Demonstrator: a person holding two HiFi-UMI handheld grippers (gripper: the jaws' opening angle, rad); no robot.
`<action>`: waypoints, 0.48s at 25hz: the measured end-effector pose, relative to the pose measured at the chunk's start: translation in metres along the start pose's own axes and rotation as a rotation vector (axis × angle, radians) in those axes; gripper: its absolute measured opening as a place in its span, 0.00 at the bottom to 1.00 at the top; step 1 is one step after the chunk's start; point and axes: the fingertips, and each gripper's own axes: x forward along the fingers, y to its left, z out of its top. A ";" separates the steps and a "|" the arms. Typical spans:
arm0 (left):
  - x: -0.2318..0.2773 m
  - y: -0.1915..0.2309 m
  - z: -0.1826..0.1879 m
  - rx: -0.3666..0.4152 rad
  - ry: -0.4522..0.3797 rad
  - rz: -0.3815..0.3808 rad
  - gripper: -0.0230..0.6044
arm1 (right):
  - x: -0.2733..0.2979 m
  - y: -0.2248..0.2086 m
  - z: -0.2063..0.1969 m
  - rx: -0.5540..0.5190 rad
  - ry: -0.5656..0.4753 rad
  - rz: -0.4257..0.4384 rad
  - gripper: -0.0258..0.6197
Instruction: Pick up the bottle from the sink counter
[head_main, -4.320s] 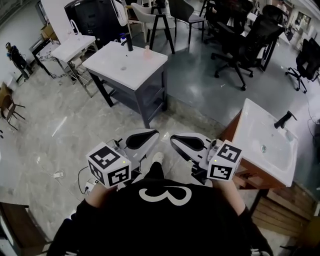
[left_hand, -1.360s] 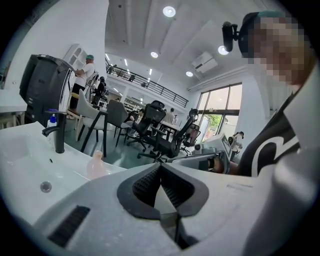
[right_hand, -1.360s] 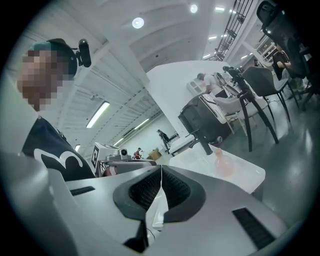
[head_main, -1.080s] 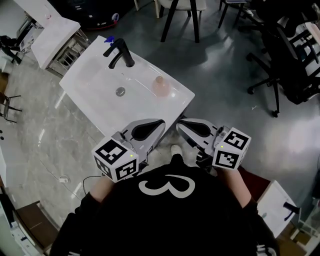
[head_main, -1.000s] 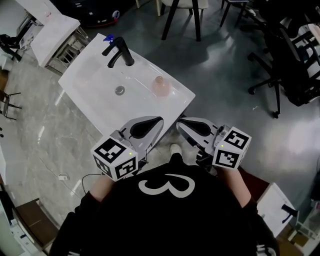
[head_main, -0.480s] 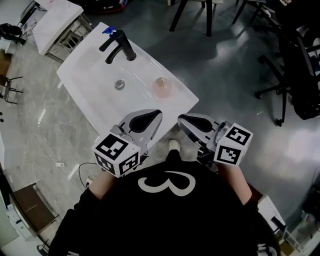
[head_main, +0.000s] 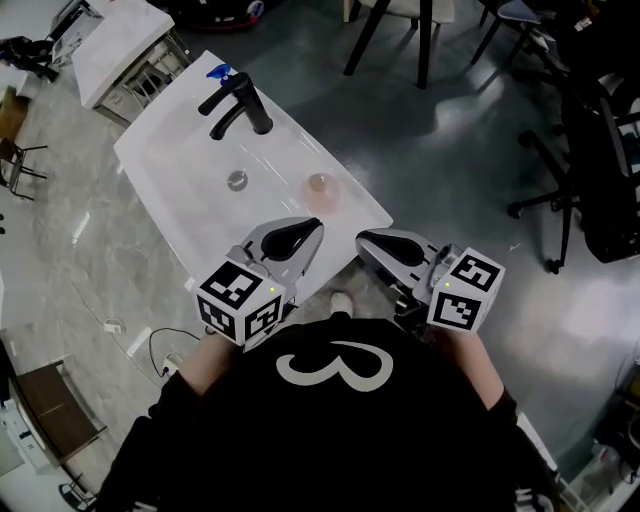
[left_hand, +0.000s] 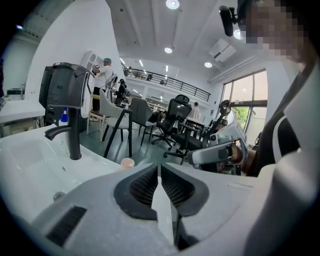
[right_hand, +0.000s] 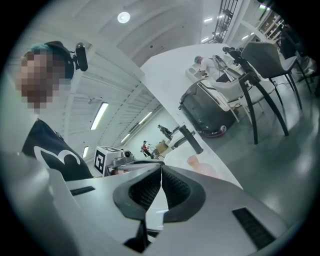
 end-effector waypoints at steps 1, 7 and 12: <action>0.002 0.003 -0.001 -0.001 -0.001 0.007 0.06 | 0.001 -0.002 0.000 0.001 0.003 0.001 0.06; 0.011 0.027 -0.005 0.009 -0.003 0.052 0.06 | 0.005 -0.018 -0.002 0.017 0.022 -0.015 0.06; 0.019 0.041 -0.012 0.032 0.024 0.072 0.06 | 0.007 -0.030 -0.005 0.034 0.038 -0.038 0.06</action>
